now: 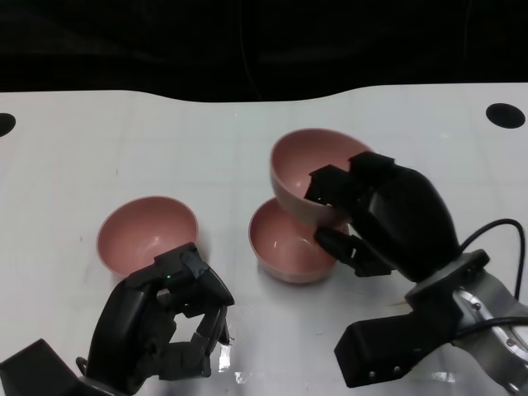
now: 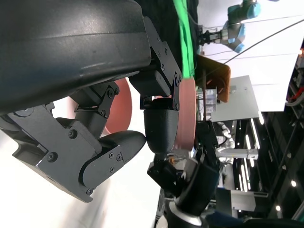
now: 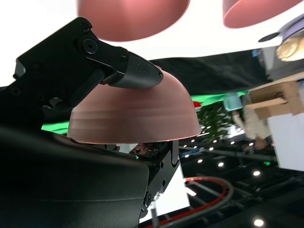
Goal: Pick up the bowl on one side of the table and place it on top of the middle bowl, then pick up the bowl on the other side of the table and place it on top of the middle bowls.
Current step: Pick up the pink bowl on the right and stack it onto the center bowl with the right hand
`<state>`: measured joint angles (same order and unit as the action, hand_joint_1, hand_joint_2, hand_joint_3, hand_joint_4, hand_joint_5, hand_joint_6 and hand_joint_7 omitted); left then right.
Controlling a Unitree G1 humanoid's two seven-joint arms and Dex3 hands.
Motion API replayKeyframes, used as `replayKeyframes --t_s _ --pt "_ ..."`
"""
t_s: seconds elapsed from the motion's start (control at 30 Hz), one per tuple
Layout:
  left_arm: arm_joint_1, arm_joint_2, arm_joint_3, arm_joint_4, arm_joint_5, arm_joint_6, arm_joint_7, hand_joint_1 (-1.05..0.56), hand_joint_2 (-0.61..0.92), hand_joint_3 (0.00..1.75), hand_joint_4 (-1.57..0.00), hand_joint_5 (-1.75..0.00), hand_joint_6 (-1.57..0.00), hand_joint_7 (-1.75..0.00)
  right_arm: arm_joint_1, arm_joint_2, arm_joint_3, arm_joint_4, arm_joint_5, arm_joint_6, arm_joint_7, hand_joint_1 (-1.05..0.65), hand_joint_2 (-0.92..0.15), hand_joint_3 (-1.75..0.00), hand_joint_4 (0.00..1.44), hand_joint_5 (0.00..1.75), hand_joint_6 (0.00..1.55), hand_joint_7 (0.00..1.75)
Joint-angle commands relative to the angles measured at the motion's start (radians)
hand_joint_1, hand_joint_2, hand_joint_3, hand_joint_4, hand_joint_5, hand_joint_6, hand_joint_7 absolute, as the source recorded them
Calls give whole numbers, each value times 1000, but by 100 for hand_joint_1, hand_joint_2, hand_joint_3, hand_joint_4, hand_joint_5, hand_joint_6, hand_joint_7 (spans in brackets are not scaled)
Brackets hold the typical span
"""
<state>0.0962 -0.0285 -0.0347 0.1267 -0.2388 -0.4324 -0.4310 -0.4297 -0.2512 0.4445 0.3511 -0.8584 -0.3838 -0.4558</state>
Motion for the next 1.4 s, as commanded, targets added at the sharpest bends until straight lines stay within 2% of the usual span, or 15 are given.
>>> replayKeyframes --t_s 0.03,0.17,0.5,0.53,0.57,0.6,0.67,0.7,0.73,0.77,0.8,0.9,1.03,1.17,1.4 --pt "3 9 1 13 17 -30 9 -19 39 131 -86 -168 -82 -145 -43 7 21 60 6 -35 2 -7 -22 -122 96 175 77 163" --pt "7 5 -3 9 14 -30 8 -20 39 131 -86 -168 -82 -145 -80 27 58 149 -10 -60 -19 -11 -26 -124 94 175 73 174" --pt "10 -4 -9 2 4 -33 5 -17 34 142 -86 -169 -83 -142 -116 41 125 297 -57 -39 -26 -14 -30 -120 94 175 73 174" --pt "10 -4 -9 2 6 -35 6 -17 33 143 -86 -169 -83 -142 -119 40 129 303 -61 -32 -16 -14 -31 -117 93 175 74 166" --pt "10 -4 -10 4 9 -38 8 -17 33 143 -86 -168 -83 -142 -119 38 131 303 -60 -21 9 -16 -36 -110 88 170 77 146" --pt "10 -5 -9 5 12 -40 10 -17 33 144 -86 -168 -83 -142 -120 35 132 300 -56 -13 38 -17 -43 -99 87 157 82 122" --pt "9 -5 -10 6 10 -41 9 -17 32 144 -86 -168 -83 -142 -118 30 133 286 -50 7 95 -23 -61 -69 88 124 92 77" --pt "9 -6 -10 6 8 -40 7 -17 33 145 -86 -168 -83 -142 -117 28 134 277 -49 17 121 -30 -78 -45 83 88 89 46" --pt "9 -6 -10 4 4 -34 6 -16 33 145 -86 -168 -83 -142 -116 25 136 259 -54 38 158 -34 -85 -34 82 69 89 30" --pt "10 -7 -10 3 2 -30 6 -16 32 146 -87 -168 -83 -142 -114 22 138 241 -59 59 191 -42 -89 -32 70 49 80 15" --pt "9 -6 -10 3 2 -29 7 -16 32 147 -87 -168 -84 -142 -111 19 140 222 -63 76 216 -47 -91 -32 63 40 74 8" --pt "7 -6 -11 8 0 -29 3 -16 32 147 -87 -168 -84 -142 -93 9 139 168 -63 109 260 -66 -92 -36 39 22 49 1" --pt "6 -5 -10 8 -7 -20 2 -17 33 142 -88 -168 -84 -140 -54 2 119 81 -36 140 293 -76 -92 -40 24 16 32 0" --pt "4 -4 -11 8 -10 -16 0 -16 34 140 -88 -168 -84 -139 1 -10 74 -35 14 166 337 -78 -92 -41 20 15 29 0" --pt "-1 -5 -8 20 10 -45 8 -19 35 138 -87 -168 -83 -141 119 -53 -29 -223 113 145 345 -76 -92 -38 22 21 31 1"
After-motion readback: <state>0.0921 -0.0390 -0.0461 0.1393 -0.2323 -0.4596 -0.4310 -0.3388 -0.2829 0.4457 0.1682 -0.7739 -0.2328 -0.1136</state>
